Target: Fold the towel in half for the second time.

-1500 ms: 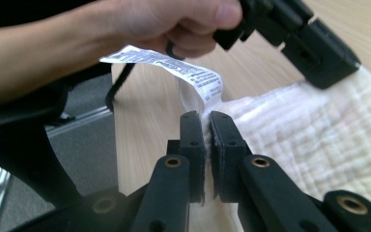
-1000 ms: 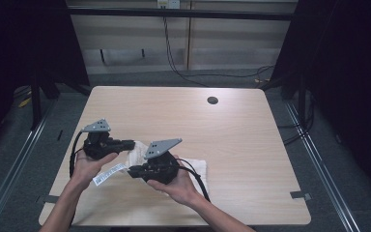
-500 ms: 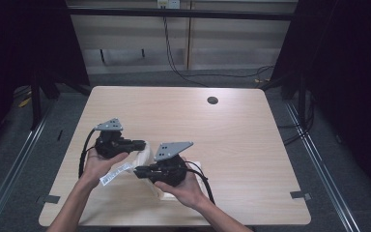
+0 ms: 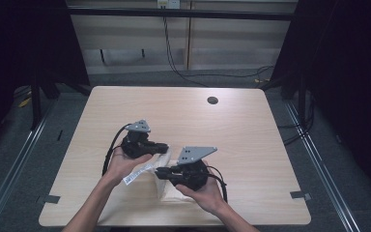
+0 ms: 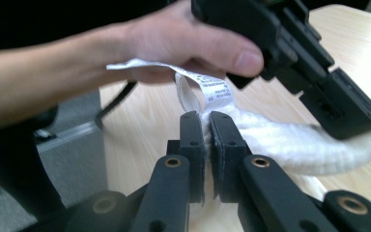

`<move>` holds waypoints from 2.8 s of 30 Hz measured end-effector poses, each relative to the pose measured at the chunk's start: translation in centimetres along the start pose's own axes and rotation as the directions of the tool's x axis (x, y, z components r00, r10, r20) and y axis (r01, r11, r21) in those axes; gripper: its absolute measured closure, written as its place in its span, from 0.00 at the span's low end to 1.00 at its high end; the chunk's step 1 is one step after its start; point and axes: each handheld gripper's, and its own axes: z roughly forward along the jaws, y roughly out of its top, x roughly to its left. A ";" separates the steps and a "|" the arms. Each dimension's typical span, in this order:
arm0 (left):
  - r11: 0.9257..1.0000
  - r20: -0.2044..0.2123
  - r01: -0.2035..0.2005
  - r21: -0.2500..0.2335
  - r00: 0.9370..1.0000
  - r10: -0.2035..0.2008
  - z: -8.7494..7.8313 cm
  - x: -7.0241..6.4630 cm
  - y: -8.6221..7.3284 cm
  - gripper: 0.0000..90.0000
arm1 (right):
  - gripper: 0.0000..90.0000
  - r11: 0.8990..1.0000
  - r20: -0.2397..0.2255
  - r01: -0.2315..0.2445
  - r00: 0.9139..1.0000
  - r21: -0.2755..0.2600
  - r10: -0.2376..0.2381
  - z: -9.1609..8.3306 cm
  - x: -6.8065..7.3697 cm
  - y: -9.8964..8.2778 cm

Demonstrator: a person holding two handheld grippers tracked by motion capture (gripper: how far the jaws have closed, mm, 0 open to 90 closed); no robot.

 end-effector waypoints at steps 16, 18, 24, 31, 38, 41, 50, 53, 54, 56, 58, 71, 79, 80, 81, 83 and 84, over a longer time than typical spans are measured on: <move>0.996 0.052 0.035 0.084 0.998 -0.040 5.9 -0.5 0.0 0.95 | 0.94 0.996 0.079 -0.036 0.996 0.084 0.029 -2.8 -1.3 -4.3; 0.994 0.059 0.034 0.101 0.997 -0.040 7.0 -0.5 -0.3 0.95 | 0.94 0.994 0.080 -0.053 0.996 0.099 0.045 -2.7 -1.7 -5.2; 0.991 0.062 0.058 0.118 0.996 -0.066 8.6 -0.2 -0.7 0.95 | 0.93 0.987 0.095 -0.049 0.995 0.152 0.034 -2.6 -2.3 -6.8; 0.987 0.084 0.086 0.138 0.992 -0.098 10.2 0.0 -1.8 0.93 | 0.91 0.974 0.117 -0.076 0.992 0.215 0.051 -2.9 -2.8 -8.5; 0.988 0.119 0.088 0.125 0.988 -0.103 10.1 -0.3 -1.1 0.80 | 0.77 0.966 0.160 -0.091 0.986 0.243 0.053 -3.6 -3.1 -9.2; 0.991 0.118 0.076 0.112 0.989 -0.090 9.8 -0.4 -0.8 0.68 | 0.64 0.967 0.182 -0.110 0.981 0.230 0.068 -4.2 -3.3 -9.4; 0.991 0.087 0.106 0.086 0.990 -0.113 8.9 0.2 -0.9 0.46 | 0.45 0.967 0.207 -0.133 0.974 0.215 0.088 -5.5 -3.9 -10.2; 0.991 0.075 0.108 0.084 0.991 -0.114 8.5 0.3 -1.0 0.45 | 0.44 0.966 0.220 -0.145 0.971 0.214 0.097 -5.7 -4.0 -10.3; 0.991 0.063 0.106 0.087 0.992 -0.111 8.3 0.3 -1.0 0.45 | 0.43 0.965 0.221 -0.151 0.970 0.214 0.103 -5.7 -4.0 -10.4; 0.990 0.054 0.104 0.090 0.993 -0.109 7.9 0.3 -1.0 0.44 | 0.43 0.966 0.233 -0.155 0.967 0.207 0.105 -5.9 -4.1 -10.4; 0.991 0.042 0.102 0.084 0.994 -0.106 7.4 0.2 -1.1 0.44 | 0.42 0.966 0.235 -0.157 0.966 0.203 0.108 -6.0 -4.1 -10.3; 0.995 0.001 0.088 0.047 0.996 -0.088 4.0 0.3 -1.5 0.42 | 0.42 0.973 0.312 -0.206 0.936 0.108 0.163 -8.7 -6.4 -9.3; 0.997 -0.037 0.081 0.008 0.996 -0.081 1.1 0.1 -2.0 0.36 | 0.42 0.978 0.349 -0.204 0.920 0.038 0.178 -10.5 -7.6 -8.3; 0.997 -0.039 0.083 0.005 0.996 -0.083 0.9 0.1 -2.2 0.37 | 0.42 0.979 0.350 -0.203 0.919 0.025 0.182 -10.7 -7.6 -8.2; 0.997 -0.047 0.078 0.007 0.996 -0.078 0.5 -0.1 -2.4 0.37 | 0.42 0.979 0.352 -0.203 0.918 0.020 0.183 -10.9 -7.4 -8.1; 0.998 -0.063 0.065 0.013 0.996 -0.064 -0.1 -0.4 -2.9 0.36 | 0.42 0.981 0.358 -0.191 0.917 0.012 0.175 -11.4 -7.1 -8.0; 0.998 -0.066 0.060 0.016 0.996 -0.059 -0.5 -0.5 -3.1 0.35 | 0.42 0.983 0.364 -0.185 0.916 0.009 0.169 -11.7 -6.9 -8.0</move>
